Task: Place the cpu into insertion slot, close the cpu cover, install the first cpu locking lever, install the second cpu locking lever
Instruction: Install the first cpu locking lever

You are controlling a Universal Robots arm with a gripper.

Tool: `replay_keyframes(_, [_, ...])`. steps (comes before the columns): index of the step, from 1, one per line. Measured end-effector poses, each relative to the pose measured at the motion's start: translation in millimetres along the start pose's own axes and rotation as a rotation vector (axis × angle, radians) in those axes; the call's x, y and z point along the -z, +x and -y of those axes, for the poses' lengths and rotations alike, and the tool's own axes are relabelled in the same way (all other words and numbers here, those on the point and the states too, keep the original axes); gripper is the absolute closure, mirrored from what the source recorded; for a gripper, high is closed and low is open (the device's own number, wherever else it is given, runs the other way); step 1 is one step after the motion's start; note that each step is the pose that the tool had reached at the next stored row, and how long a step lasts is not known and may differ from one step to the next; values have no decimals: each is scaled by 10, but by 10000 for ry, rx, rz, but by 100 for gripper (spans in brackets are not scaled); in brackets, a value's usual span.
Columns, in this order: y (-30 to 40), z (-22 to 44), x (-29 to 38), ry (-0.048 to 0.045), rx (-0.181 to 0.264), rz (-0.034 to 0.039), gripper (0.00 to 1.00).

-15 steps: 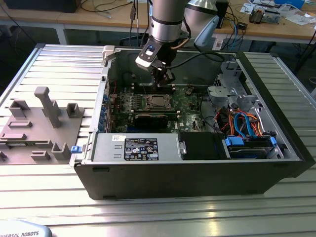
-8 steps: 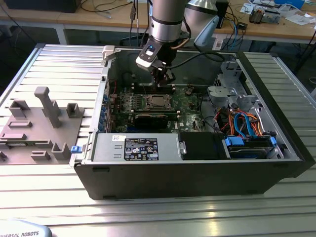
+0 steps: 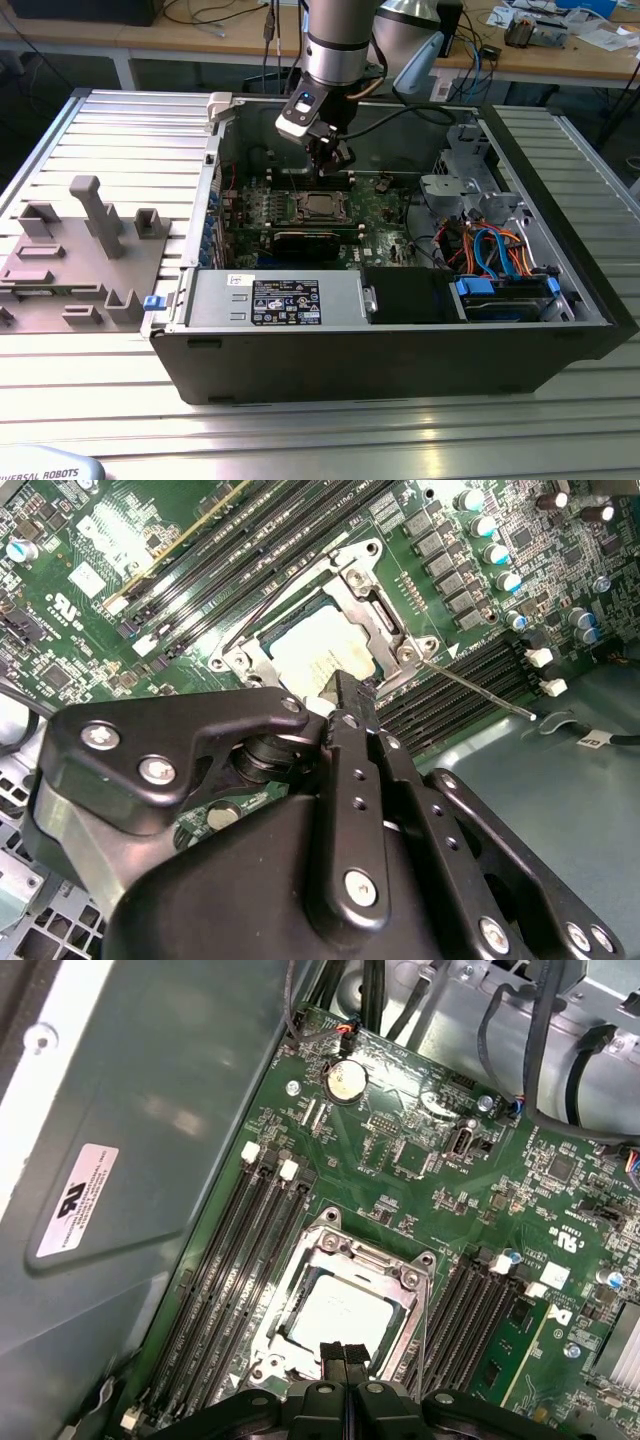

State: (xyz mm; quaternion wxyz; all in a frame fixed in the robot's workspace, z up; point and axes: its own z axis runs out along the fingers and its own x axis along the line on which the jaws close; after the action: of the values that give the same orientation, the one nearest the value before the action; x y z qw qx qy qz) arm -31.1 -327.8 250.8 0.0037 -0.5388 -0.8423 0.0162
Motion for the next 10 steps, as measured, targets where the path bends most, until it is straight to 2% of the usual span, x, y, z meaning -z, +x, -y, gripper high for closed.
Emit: replay_keyframes(10, [0, 0, 0, -1, 101, 3, 89])
